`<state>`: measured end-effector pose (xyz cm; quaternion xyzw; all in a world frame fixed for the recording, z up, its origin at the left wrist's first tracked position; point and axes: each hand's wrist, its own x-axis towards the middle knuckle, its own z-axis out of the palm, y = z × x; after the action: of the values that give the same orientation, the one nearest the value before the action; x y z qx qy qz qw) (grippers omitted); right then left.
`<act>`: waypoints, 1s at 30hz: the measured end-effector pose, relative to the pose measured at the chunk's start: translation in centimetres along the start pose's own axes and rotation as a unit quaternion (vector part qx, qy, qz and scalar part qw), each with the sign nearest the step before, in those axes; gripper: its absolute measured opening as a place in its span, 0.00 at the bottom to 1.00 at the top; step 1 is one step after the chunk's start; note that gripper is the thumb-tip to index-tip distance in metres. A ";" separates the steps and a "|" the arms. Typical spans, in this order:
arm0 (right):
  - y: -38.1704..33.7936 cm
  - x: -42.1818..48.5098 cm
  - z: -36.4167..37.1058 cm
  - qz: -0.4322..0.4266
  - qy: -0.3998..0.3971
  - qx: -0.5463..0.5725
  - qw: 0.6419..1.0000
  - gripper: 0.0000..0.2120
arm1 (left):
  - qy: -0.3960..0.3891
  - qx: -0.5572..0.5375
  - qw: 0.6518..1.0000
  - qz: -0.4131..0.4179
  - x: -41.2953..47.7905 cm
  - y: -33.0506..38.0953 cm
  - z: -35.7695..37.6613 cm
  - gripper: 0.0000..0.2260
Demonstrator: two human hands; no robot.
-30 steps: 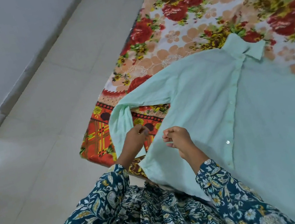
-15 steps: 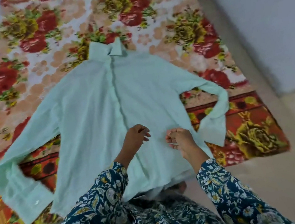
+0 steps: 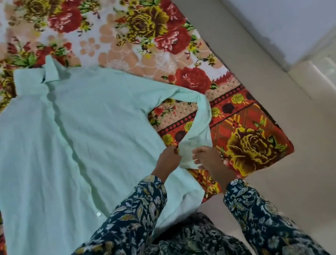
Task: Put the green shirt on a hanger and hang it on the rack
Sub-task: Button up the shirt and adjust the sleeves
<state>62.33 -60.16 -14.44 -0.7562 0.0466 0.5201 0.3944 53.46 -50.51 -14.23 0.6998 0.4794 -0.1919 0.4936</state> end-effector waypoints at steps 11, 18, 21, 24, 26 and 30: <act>-0.8 -1.1 -2.8 -0.083 0.067 -0.086 0.991 0.06 | -0.006 -0.207 0.978 0.032 -0.3 4.0 1.1 0.17; -1.7 -2.0 -7.1 -0.035 0.050 0.088 0.994 0.07 | -0.044 -0.282 0.957 -0.058 -0.9 5.1 1.9 0.05; -0.6 -0.9 -7.6 -0.043 0.120 -0.020 0.992 0.07 | 0.083 -0.041 0.994 -0.063 0.6 4.8 3.4 0.16; 0.1 -0.3 -7.4 -0.074 0.136 -0.061 0.986 0.11 | 0.095 0.058 0.987 -0.119 1.5 4.4 4.3 0.24; 0.2 -0.4 -6.9 -0.099 0.133 -0.044 0.985 0.10 | 0.087 0.046 0.989 -0.108 1.9 4.2 4.2 0.20; 0.8 -0.9 -5.7 -0.131 0.128 -0.036 0.982 0.08 | 0.032 -0.101 0.992 -0.064 1.4 3.4 3.6 0.13</act>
<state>65.85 -64.70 -13.32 -0.8299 -0.0211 0.3639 0.4224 57.79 -53.19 -15.17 0.6199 0.5560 -0.1511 0.5327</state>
